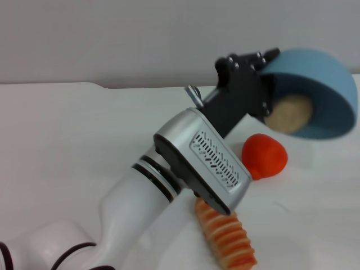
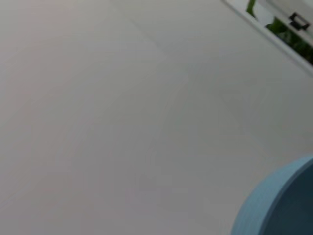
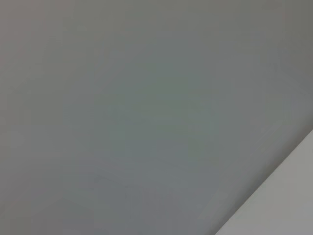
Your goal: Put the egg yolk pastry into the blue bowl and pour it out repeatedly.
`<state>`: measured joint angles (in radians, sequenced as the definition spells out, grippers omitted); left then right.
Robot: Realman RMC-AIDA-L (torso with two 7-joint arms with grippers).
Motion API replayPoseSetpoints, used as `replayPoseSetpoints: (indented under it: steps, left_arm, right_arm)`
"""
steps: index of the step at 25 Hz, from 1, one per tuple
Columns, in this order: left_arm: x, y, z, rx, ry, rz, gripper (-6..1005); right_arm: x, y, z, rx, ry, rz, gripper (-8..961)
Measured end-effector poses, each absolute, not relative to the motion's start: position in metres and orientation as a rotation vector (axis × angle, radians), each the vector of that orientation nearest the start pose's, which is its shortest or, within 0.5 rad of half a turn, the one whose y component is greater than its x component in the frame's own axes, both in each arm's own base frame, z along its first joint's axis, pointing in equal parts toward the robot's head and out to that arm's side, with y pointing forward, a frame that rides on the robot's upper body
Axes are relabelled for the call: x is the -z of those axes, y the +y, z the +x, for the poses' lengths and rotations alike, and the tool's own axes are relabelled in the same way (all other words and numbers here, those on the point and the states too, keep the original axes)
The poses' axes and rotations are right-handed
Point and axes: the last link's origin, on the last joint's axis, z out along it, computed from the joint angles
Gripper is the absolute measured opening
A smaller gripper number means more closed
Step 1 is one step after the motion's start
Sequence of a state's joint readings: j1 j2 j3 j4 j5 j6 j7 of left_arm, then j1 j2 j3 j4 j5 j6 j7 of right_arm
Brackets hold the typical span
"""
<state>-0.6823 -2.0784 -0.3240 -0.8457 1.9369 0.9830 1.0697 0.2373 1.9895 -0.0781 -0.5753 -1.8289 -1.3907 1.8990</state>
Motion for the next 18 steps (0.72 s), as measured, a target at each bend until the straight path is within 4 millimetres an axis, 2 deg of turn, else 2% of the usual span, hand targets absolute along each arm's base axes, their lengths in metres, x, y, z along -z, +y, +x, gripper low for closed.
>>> replayPoseSetpoints:
  steps: [3, 5, 8, 13, 18]
  left_arm:
    - [0.122, 0.316, -0.088, 0.602, 0.542, -1.824, -1]
    - [0.111, 0.32, -0.086, 0.627, 0.465, -1.765, -1]
    - [0.108, 0.324, -0.091, 0.674, 0.309, -1.778, -1]
    - [0.099, 0.318, -0.091, 0.784, 0.219, -1.726, 0]
    - [0.092, 0.308, -0.087, 0.858, 0.235, -1.675, -1]
  right_arm:
    - [-0.129, 0.25, 0.421, -1.148, 1.486, -1.394, 377]
    - [-0.13, 0.25, 0.422, -1.146, 1.484, -1.393, 377]
    - [-0.132, 0.249, 0.423, -1.145, 1.48, -1.386, 377]
    - [-0.139, 0.252, 0.423, -1.156, 1.46, -1.374, 377]
    - [-0.142, 0.258, 0.42, -1.164, 1.448, -1.387, 377]
